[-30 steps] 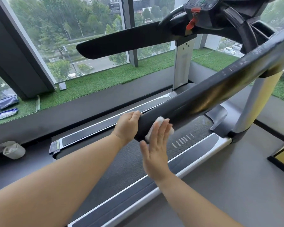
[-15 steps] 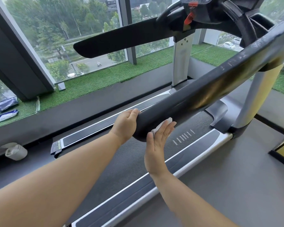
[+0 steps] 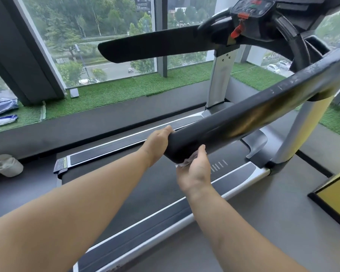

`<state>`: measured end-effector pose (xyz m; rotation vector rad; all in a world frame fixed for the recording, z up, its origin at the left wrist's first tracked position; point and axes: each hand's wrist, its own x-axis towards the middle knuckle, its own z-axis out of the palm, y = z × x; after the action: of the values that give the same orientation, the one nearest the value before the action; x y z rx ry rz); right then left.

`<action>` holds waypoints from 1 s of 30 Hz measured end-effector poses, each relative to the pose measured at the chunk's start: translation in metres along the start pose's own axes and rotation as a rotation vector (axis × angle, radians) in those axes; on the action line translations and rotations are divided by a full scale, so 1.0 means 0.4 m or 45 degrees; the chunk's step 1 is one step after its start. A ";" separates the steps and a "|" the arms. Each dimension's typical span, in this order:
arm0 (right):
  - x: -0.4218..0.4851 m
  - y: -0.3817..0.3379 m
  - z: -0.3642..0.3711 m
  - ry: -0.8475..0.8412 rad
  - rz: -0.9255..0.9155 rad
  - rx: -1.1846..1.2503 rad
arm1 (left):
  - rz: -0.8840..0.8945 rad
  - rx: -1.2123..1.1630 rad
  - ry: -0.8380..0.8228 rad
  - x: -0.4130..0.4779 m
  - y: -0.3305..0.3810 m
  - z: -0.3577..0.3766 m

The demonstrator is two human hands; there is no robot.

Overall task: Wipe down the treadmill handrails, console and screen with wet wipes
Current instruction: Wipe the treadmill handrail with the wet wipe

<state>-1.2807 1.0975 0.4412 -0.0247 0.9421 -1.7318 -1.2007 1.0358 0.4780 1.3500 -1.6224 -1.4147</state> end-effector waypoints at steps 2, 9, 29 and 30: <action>-0.019 -0.014 0.018 -0.022 0.095 0.147 | -0.108 -0.036 -0.036 -0.010 -0.025 -0.015; -0.079 -0.059 0.077 0.163 0.354 0.170 | -0.195 -0.098 -0.154 -0.055 -0.090 -0.071; -0.146 -0.169 0.104 -0.417 -0.183 -0.519 | -0.039 -0.258 -0.184 -0.047 -0.002 -0.083; -0.124 -0.170 0.090 -0.452 -0.320 -0.849 | -0.046 -0.273 -0.175 -0.048 -0.007 -0.083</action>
<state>-1.2992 1.1225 0.5272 -0.8870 1.2375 -1.4886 -1.1642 1.0426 0.4874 1.1869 -1.4871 -1.6824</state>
